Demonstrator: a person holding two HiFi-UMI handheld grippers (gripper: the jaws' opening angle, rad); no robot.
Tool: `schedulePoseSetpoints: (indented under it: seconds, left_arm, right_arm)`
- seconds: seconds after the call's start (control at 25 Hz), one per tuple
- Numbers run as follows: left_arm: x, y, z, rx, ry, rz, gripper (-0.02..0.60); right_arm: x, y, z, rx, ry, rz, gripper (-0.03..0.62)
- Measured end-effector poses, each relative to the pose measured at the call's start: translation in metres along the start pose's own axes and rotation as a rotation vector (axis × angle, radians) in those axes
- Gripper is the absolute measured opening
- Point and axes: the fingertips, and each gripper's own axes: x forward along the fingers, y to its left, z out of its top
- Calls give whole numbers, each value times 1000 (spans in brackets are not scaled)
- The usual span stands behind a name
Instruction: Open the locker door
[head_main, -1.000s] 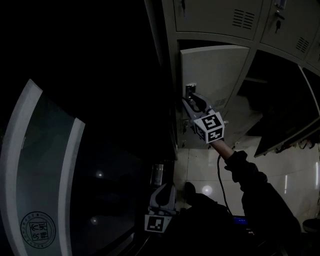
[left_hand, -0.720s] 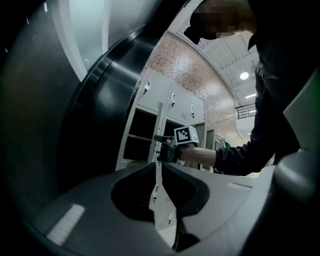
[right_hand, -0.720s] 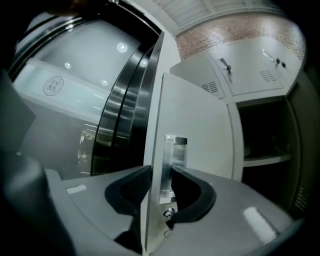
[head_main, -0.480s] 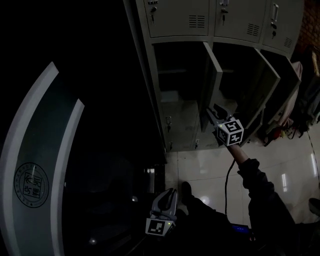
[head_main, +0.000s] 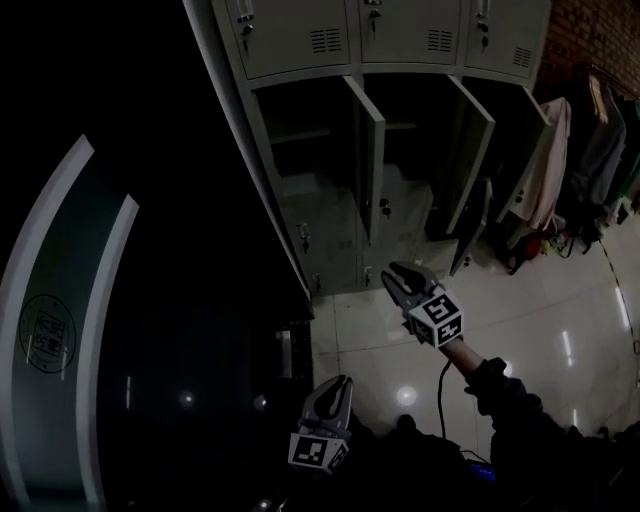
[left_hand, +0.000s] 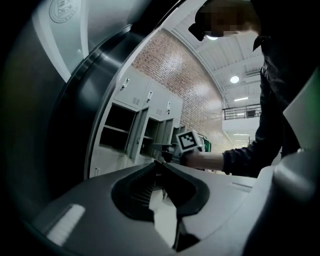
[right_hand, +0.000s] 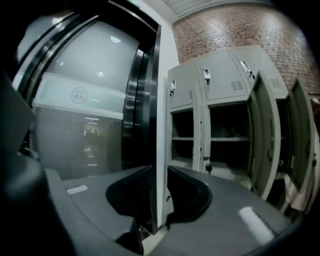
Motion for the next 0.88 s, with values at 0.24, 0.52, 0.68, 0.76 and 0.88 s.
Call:
schedulePoseSetpoints:
  seconds: [0.24, 0.52, 0.68, 0.76, 0.88]
  left_arm:
    - [32, -96, -25, 16, 31, -53, 41]
    - [38, -209, -66, -54, 16, -62, 41]
    - [48, -251, -64, -10, 22, -118, 41]
    - [53, -263, -61, 26, 10, -135, 41]
    - [50, -273, -62, 38, -1, -135, 41]
  right_arm:
    - [-189, 85, -39, 56, -44, 71, 68]
    - [-340, 83, -76, 134, -32, -42, 0]
    - [-370, 67, -73, 130, -36, -41, 0]
    - [-377, 57, -64, 110, -76, -42, 0]
    - [-385, 54, -53, 88, -127, -44, 0]
